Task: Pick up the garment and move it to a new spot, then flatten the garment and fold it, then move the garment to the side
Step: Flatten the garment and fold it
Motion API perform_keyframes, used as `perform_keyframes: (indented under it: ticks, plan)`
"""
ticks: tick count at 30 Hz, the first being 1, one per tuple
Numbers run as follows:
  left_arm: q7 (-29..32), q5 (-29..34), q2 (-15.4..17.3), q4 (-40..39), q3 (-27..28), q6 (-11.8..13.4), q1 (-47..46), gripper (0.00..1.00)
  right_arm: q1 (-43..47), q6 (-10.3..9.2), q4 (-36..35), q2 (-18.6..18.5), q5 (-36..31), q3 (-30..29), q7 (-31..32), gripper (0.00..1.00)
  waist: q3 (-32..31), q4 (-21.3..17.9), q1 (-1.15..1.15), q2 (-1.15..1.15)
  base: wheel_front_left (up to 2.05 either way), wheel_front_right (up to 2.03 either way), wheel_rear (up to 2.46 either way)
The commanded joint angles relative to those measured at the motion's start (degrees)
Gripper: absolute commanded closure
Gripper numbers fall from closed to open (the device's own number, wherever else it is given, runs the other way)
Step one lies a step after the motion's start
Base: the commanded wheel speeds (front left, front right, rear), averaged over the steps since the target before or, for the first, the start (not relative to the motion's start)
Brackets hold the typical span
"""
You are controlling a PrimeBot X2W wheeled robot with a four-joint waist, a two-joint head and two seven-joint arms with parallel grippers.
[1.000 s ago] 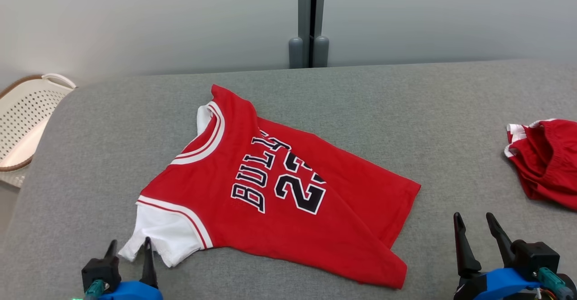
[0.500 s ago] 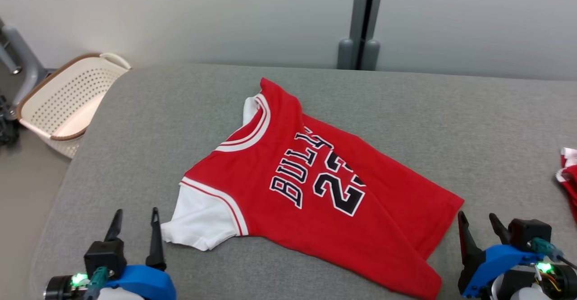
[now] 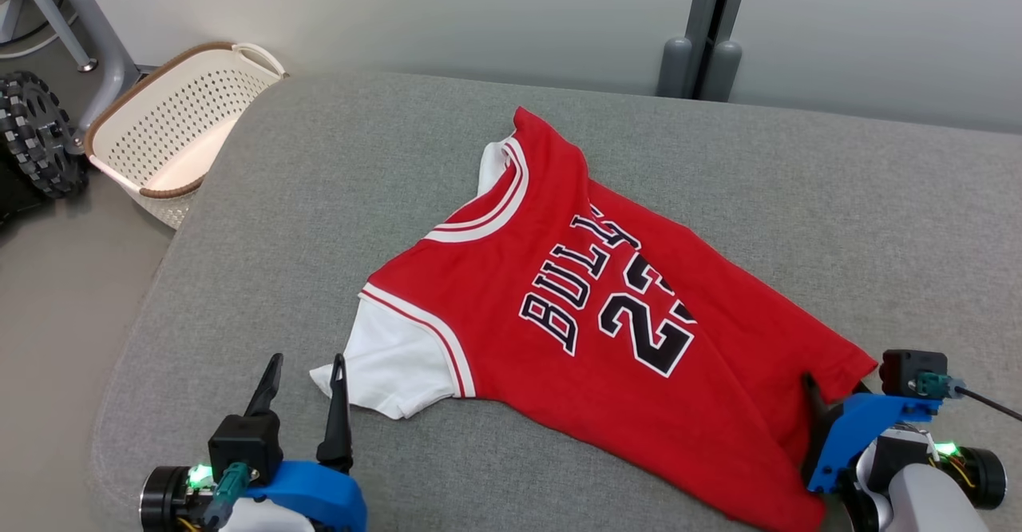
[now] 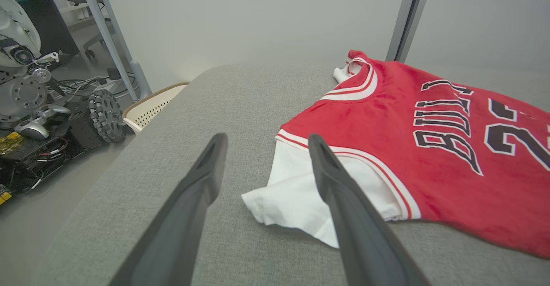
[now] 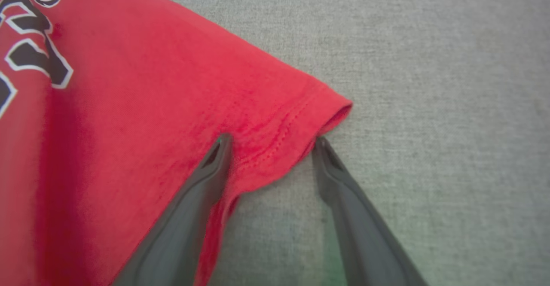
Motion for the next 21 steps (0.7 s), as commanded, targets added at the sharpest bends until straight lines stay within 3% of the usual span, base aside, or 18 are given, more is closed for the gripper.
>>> perform_keyframes:
  ticks: [1,3,9,21]
  plan:
    - [-0.37,0.33,-0.2,-0.34,0.05,-0.03,-0.95,0.0,-0.4,0.15,1.12,0.3,-0.27,0.39,0.53,0.62,0.09,0.04,0.0,0.0,0.0,0.0,0.0]
    - [-0.39,0.55,-0.51,-0.68,-0.25,-0.09,-1.21,0.0,-1.61,0.16,1.93,0.32,-1.23,1.07,0.32,1.0,0.37,0.05,0.0,0.0,0.0,0.0,0.0]
    - [-0.64,1.28,-1.71,-2.18,-1.39,-0.58,-2.39,0.0,-7.09,0.08,1.33,-4.48,-3.73,1.96,-0.23,1.0,2.33,0.05,0.0,0.0,0.0,0.0,0.0]
    - [-0.88,3.31,-4.47,-3.87,-3.03,-1.9,-6.93,0.0,-20.94,0.07,-0.43,-20.7,-6.5,6.01,4.67,1.0,8.87,2.64,0.0,0.0,0.0,0.0,0.0]
